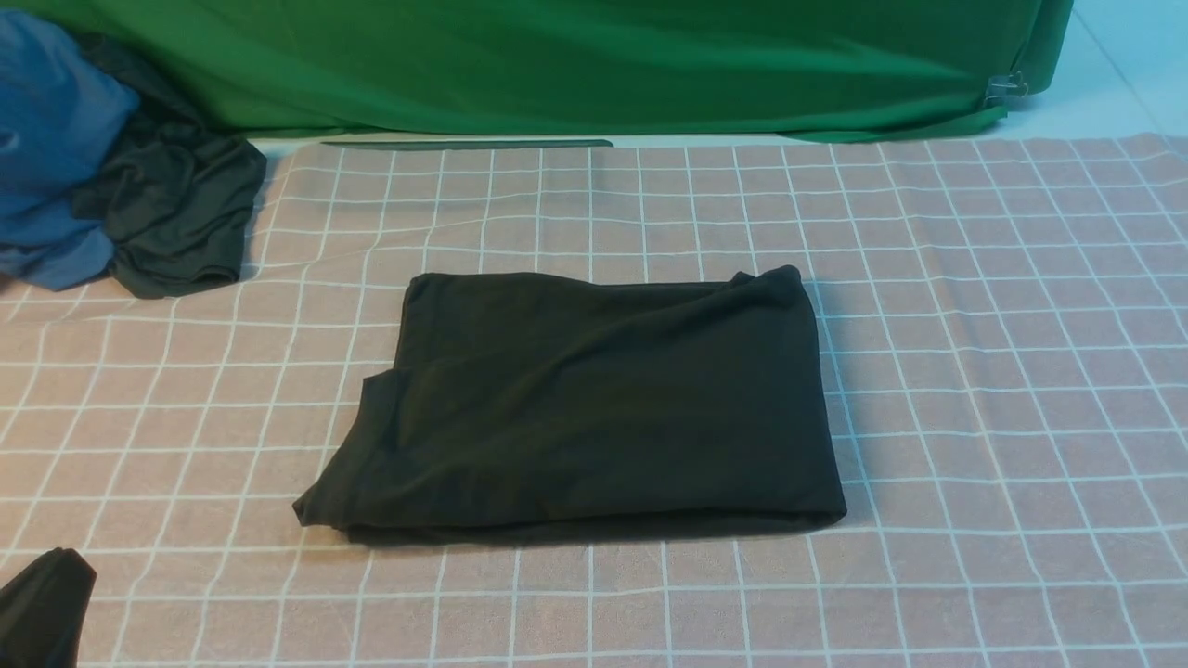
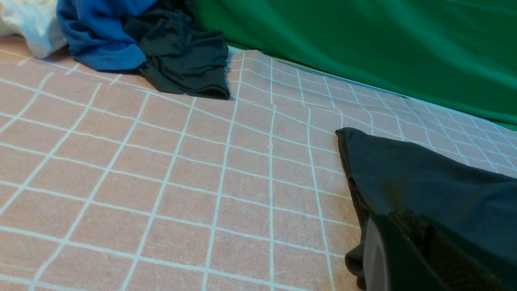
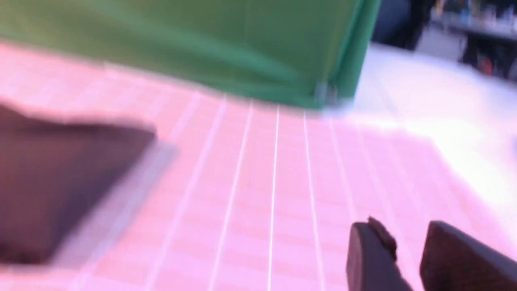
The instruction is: Fold a long-sleeved shirt over a pink coffee tablecloth.
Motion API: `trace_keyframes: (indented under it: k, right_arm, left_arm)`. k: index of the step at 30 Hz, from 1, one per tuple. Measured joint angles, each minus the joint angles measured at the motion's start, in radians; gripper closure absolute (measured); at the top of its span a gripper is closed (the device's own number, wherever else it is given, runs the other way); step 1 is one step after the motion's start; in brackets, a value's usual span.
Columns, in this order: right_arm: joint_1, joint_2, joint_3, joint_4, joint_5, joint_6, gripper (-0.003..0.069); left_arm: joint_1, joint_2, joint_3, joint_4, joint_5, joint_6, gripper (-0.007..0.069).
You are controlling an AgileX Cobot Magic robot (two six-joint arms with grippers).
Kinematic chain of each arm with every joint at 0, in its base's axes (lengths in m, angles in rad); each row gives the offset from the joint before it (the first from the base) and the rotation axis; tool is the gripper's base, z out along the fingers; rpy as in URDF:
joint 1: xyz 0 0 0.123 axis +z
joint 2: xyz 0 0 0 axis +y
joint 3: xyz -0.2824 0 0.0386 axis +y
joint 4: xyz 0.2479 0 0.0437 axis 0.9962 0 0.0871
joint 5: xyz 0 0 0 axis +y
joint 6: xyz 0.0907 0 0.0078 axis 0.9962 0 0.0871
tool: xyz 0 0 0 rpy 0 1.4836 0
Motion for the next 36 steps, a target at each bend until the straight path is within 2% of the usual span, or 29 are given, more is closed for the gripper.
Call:
trace_keyframes:
  k: [6, 36]
  right_arm:
    - [0.001, -0.074, 0.019, 0.0, 0.105, 0.014, 0.0422]
    - [0.001, -0.078, 0.019, 0.0, 0.112, 0.023, 0.0421]
  left_arm:
    - [0.0, -0.001, 0.0, 0.001, 0.002, 0.0, 0.0596]
    - [0.0, -0.001, 0.0, 0.004, 0.001, 0.0, 0.0596]
